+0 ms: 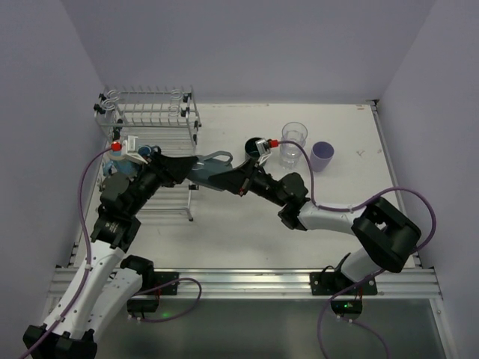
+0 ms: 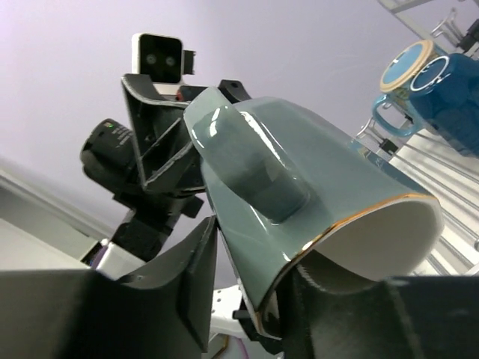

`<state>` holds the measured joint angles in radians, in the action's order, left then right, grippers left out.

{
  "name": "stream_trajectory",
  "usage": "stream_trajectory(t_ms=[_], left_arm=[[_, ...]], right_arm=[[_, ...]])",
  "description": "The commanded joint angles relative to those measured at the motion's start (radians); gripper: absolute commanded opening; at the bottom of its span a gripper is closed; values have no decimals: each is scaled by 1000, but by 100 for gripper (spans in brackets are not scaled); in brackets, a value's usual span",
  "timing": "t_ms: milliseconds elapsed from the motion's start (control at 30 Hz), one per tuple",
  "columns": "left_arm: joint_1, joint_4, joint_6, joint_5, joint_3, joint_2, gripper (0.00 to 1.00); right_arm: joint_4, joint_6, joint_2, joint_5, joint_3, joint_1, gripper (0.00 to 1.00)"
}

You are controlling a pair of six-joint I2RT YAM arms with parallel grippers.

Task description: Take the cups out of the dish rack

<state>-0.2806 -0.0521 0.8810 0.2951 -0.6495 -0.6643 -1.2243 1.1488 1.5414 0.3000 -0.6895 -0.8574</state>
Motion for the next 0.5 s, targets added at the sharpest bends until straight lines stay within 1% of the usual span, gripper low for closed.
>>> stream_trajectory(t_ms=[0,33,100,133,167,200,233,300,333,433,467], left_arm=[[-5,-81,15,88,53,31,34],[-5,-86,16,104,68,35,37],[-5,-88,3,116,74,40,47],[-5,-84,-5,125,73,43,56],[-5,-80,-16,128,70,46,61],[-5,-71,-40,125,62,51,66],[-5,-52,-56,121,45,54,77],[-5,-29,-111,116,13,54,85],[-5,-3,-132,115,2,52,91],[-5,30,-194,113,-19,45,99],[-5,35,-206,113,-21,43,100]], right_arm=[[-118,-29,-82,-39,-8,4,33],[-116,-29,-87,-29,-11,3,24],[-122,-23,-92,2,-18,3,15],[-126,-11,-93,13,-18,4,8],[-138,-6,-99,24,-9,6,0],[-147,-3,-105,39,1,4,0],[-158,3,-113,44,14,4,0],[-176,5,-144,50,63,6,0],[-178,5,-156,56,80,8,0],[-172,17,-207,89,137,27,0],[-169,23,-216,102,156,35,0]])
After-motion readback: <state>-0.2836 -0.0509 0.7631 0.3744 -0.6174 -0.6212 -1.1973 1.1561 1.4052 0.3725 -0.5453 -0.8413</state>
